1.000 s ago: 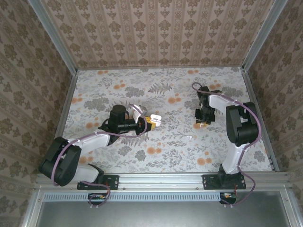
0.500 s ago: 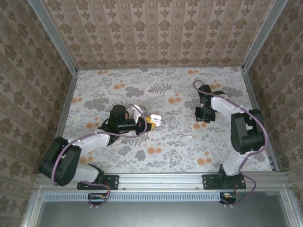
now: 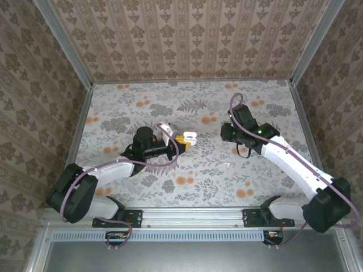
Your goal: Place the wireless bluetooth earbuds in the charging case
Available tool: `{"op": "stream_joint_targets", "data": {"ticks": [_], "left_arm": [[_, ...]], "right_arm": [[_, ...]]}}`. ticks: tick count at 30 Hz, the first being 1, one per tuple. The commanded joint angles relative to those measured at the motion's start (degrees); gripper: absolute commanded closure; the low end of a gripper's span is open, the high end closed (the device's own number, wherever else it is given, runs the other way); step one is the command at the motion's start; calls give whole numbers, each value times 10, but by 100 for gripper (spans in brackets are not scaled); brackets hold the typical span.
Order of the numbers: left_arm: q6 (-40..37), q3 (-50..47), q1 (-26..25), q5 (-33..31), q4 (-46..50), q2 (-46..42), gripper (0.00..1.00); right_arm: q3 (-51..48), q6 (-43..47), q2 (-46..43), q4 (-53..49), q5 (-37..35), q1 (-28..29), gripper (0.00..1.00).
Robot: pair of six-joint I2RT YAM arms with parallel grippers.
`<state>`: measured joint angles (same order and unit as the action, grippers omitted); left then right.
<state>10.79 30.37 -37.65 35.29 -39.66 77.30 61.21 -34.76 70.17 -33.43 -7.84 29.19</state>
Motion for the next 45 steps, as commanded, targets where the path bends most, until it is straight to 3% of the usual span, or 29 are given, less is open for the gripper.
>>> {"op": "stream_joint_targets", "data": {"ticks": [1,9,18,45], "left_arm": [[25,-9,-13,-64,-84,5,100],[30,-4,-29,-79,-120,11,100],[40,-2,-38,-73,-144,20,100],[46,5,-44,-77,-144,0,100]], "right_arm": [[-5,-38,-23,57,-36,32,79],[-7,-56,-47,136,-71,115,79],[-17,-75,-28,229,-62,157,79],[-50,-101,37,296,-49,173,80]]}}
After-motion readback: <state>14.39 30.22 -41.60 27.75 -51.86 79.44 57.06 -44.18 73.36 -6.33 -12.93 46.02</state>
